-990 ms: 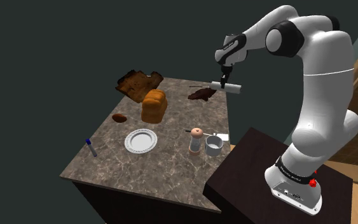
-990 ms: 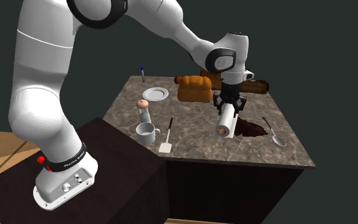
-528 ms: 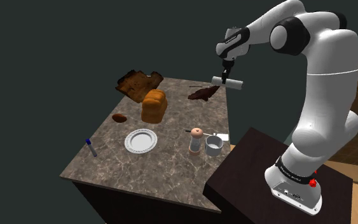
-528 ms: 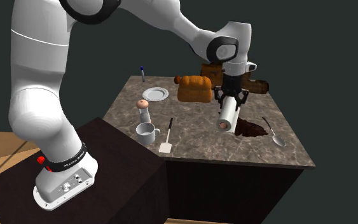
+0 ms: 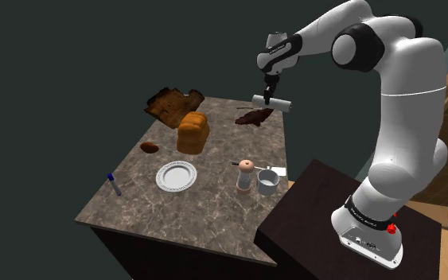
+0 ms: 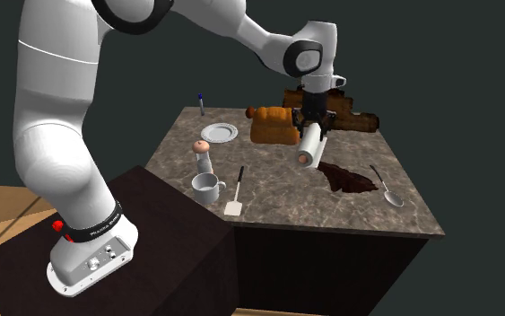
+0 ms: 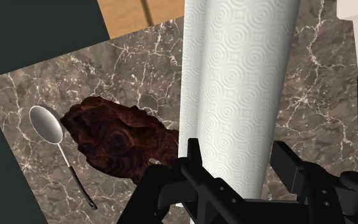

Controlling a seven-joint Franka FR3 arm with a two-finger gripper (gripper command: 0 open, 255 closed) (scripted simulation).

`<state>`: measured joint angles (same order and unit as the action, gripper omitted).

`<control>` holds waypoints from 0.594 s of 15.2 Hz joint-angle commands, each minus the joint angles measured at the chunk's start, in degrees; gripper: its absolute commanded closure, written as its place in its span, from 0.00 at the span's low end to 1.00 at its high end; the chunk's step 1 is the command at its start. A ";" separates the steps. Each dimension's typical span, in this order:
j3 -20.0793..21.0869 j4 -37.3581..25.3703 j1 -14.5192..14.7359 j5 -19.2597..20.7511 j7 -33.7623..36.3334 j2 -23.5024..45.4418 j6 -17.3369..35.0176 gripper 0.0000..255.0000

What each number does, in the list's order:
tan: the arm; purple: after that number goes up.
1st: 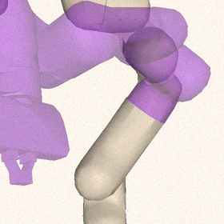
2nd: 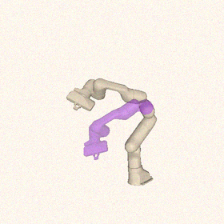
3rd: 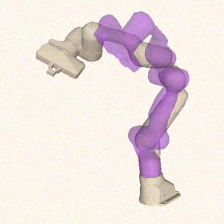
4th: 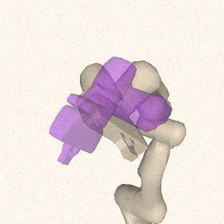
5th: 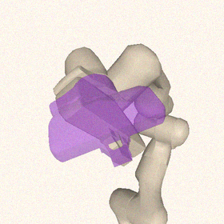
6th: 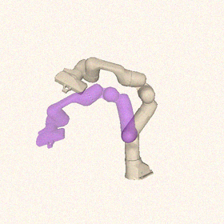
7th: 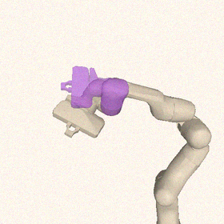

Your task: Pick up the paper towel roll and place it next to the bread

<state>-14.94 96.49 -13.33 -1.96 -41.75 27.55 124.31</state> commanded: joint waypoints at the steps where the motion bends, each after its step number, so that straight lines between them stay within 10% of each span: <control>1: 0.53 -1.04 1.75 0.26 2.50 0.38 -0.82 1.00; 9: 2.77 -10.00 7.65 0.50 11.13 5.62 -5.17 1.00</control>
<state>-12.44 87.65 -6.32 -1.45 -31.64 32.28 119.50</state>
